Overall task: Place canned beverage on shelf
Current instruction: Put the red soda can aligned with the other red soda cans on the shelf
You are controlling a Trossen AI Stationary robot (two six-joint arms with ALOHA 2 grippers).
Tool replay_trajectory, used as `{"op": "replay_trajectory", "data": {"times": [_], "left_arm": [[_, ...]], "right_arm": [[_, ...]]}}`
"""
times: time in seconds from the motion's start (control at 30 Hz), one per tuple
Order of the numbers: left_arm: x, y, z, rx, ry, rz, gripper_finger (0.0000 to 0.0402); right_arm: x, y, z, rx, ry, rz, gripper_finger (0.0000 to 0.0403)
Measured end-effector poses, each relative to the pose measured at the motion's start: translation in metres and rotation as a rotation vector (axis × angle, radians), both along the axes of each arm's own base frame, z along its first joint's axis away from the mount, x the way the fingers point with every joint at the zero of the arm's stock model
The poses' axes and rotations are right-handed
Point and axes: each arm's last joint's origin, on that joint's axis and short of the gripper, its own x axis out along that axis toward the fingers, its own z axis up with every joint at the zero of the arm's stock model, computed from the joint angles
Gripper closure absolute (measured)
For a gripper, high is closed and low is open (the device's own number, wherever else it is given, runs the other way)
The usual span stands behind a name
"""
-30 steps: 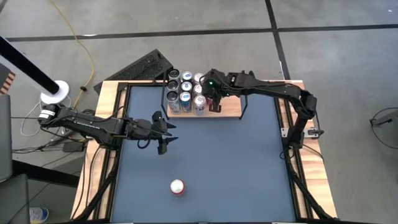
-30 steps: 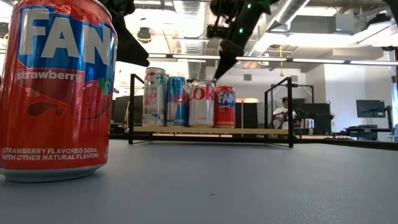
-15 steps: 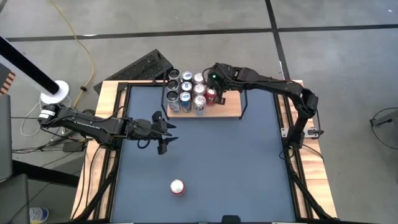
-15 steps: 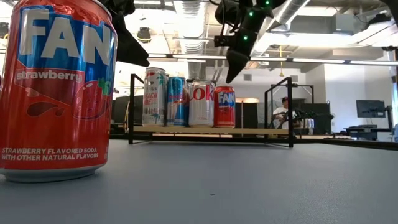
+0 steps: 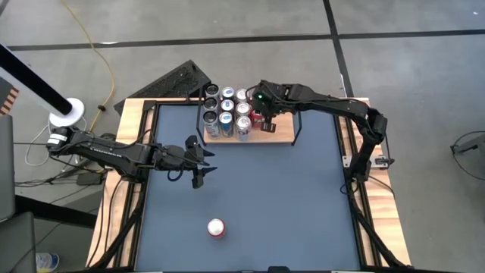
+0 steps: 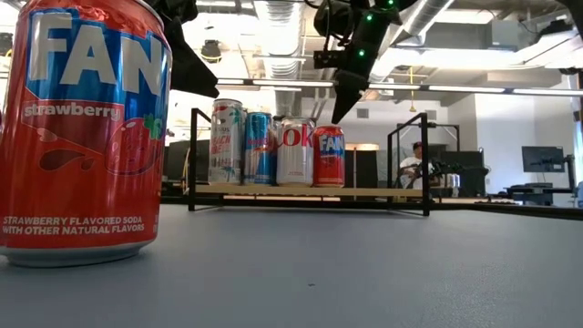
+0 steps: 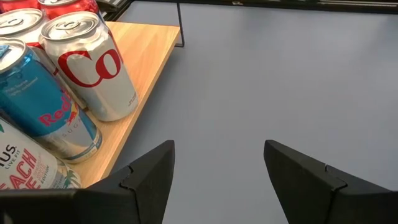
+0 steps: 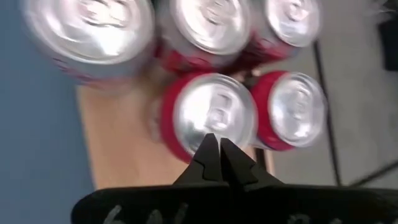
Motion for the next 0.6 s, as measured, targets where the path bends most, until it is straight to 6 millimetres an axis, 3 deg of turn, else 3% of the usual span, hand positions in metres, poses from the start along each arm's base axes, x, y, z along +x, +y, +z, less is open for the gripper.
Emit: {"op": "replay_trajectory", "data": {"times": [0.6], "left_arm": [[0.0,0.0,0.0,-0.007,-0.001,0.003,0.0163]], "right_arm": [[-0.006,-0.009,-0.002,0.067,-0.012,-0.025,0.0403]]}}
